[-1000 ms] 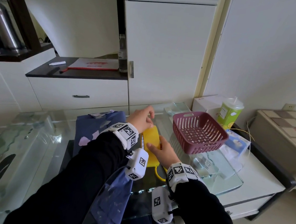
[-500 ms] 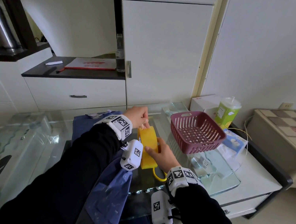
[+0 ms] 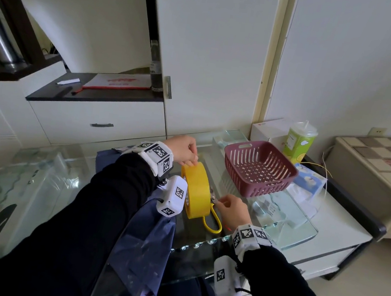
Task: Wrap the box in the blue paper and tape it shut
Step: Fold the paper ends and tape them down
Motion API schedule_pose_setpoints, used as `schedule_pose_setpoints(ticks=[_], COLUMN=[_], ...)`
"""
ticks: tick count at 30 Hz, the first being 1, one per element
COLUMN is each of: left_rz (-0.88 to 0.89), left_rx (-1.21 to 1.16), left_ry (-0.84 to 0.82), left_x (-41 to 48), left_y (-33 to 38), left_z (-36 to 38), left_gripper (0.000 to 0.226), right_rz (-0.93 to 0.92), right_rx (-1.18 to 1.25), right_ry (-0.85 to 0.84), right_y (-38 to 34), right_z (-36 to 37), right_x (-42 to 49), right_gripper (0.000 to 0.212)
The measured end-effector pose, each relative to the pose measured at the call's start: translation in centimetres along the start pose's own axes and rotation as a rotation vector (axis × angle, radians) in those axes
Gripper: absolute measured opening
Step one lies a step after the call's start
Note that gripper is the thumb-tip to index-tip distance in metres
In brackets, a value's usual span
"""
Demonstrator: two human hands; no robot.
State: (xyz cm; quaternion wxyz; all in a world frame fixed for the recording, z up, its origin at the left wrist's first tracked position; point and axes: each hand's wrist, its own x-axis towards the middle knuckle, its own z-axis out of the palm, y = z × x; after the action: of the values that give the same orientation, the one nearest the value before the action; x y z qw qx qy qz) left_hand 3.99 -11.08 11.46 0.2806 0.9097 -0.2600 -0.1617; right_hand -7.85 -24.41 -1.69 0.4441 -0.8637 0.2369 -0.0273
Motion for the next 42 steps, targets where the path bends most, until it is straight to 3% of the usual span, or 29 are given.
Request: schedule_pose_setpoints(ticks=[3, 7, 11, 15, 19, 22, 25, 27, 30, 34, 38, 42], left_rz=[0.005, 0.021, 0.055, 0.099, 0.111, 0.098, 0.078, 0.07, 0.04, 0.007, -0.004, 0.048], left_rx=[-0.009, -0.015, -0.034, -0.024, -0.007, 0.021, 0.076, 0.174, 0.257, 0.293, 0.306, 0.338], left_ry=[0.005, 0.009, 0.004, -0.027, -0.001, 0.021, 0.045, 0.088, 0.137, 0.151, 0.166, 0.18], left_x=[0.1, 0.1, 0.1, -0.4, -0.6, -0.8, -0.6, -0.3, 0.0, 0.2, 0.1, -0.1], left_y=[0.6, 1.5, 2.4, 2.7, 2.4, 1.7, 1.3, 1.0, 0.4, 0.2, -0.3, -0.4], left_z=[0.0, 0.3, 0.6, 1.0, 1.0, 0.7, 0.1, -0.3, -0.1, 0.5, 0.6, 1.1], left_gripper=[0.023, 0.022, 0.022, 0.023, 0.024, 0.025, 0.025, 0.02, 0.011, 0.025, 0.018, 0.011], right_rz=[0.018, 0.069, 0.092, 0.18, 0.226, 0.187, 0.07, -0.013, -0.06, -0.027, -0.035, -0.08], right_rx=[-0.136, -0.354, -0.505, -0.507, -0.317, -0.176, -0.177, -0.237, -0.362, -0.508, -0.596, -0.717], right_ry=[0.018, -0.018, 0.058, 0.071, 0.072, 0.128, 0.021, -0.071, -0.127, -0.182, -0.197, -0.138], right_y=[0.4, 0.9, 1.0, 0.7, -0.2, -1.7, -3.4, -4.2, -4.5, -4.0, -4.0, -4.4], right_z=[0.1, 0.4, 0.1, -1.1, -3.0, -3.5, -4.2, -5.0, -5.5, -5.8, -6.2, -6.6], right_x=[0.2, 0.1, -0.3, -0.7, -0.5, 0.5, 1.6, 2.0, 2.0, 1.9, 2.0, 2.2], right_gripper=[0.027, 0.045, 0.036, 0.037, 0.038, 0.04, 0.028, 0.03, 0.051, 0.071, 0.075, 0.066])
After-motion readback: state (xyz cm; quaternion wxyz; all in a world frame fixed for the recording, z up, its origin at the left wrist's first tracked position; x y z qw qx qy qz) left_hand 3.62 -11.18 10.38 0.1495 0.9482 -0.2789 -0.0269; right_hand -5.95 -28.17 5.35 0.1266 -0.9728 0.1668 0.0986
